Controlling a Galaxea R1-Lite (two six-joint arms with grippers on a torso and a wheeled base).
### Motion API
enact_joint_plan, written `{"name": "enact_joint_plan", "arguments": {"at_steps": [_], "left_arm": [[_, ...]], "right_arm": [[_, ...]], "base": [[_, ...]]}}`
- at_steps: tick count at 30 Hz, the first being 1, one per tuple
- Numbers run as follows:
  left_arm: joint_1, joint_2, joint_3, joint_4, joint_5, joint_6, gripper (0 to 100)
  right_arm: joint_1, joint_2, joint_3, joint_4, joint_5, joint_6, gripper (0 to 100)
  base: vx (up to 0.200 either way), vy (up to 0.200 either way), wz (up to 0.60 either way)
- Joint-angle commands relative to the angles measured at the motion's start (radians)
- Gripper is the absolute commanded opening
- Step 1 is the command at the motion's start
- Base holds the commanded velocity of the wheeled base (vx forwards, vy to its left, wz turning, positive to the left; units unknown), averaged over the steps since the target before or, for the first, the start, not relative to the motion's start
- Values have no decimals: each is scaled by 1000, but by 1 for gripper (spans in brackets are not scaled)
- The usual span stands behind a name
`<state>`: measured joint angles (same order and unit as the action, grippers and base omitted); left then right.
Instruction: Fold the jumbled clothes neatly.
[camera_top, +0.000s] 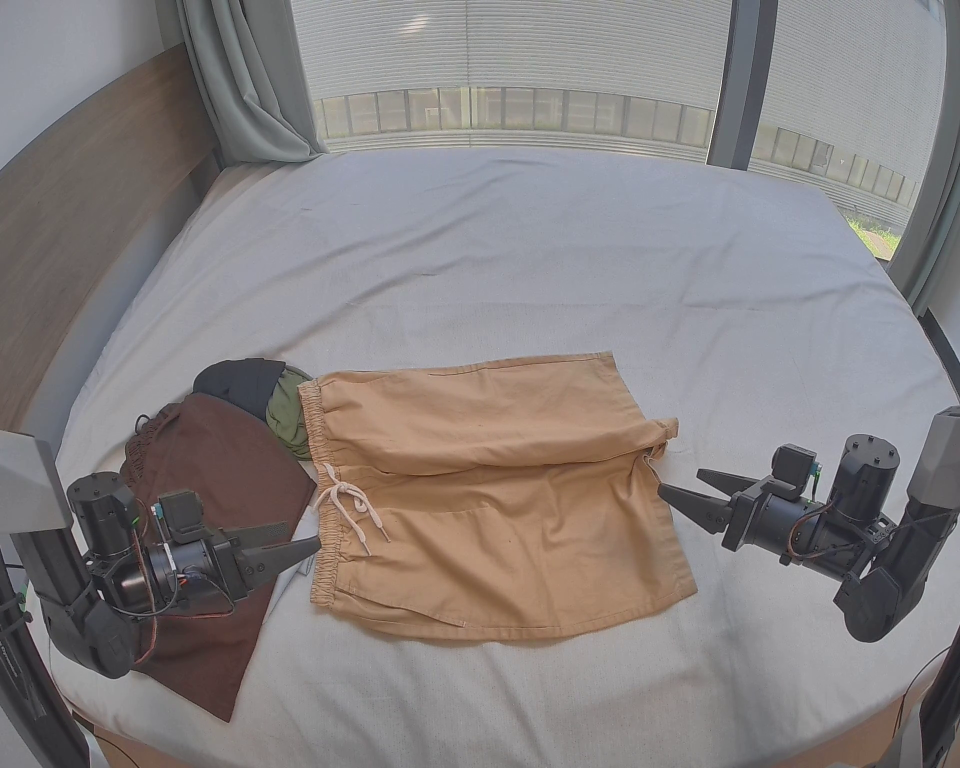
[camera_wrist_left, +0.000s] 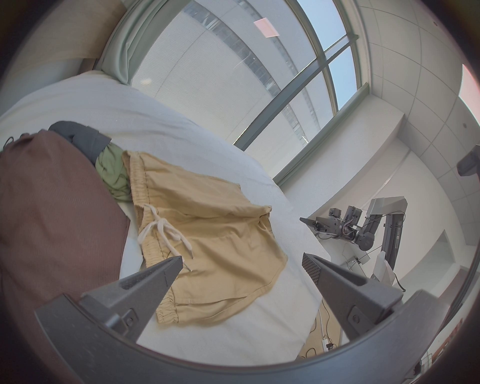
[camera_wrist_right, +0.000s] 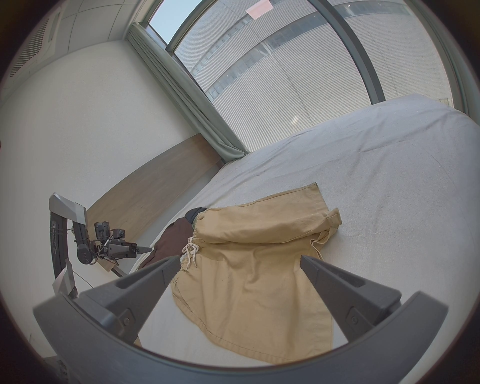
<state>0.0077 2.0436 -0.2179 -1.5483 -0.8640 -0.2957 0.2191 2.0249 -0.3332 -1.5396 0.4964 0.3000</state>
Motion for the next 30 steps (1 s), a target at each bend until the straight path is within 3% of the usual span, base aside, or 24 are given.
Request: {"name": "enact_joint_plan", "arguments": {"at_steps": [1, 10, 30], "left_arm": [[8, 69, 8, -1, 0, 4, 100], [31, 214, 0, -1, 2, 171, 100], [38, 395, -77, -1, 54, 125, 100]], "right_arm": [[-1, 9, -1, -1, -2, 1, 100], [-4, 38, -4, -1, -4, 1, 100], [-4, 55, -7, -1, -6, 1, 100]], "base": [[0, 0, 0], [0, 0, 0], [0, 0, 0]]}}
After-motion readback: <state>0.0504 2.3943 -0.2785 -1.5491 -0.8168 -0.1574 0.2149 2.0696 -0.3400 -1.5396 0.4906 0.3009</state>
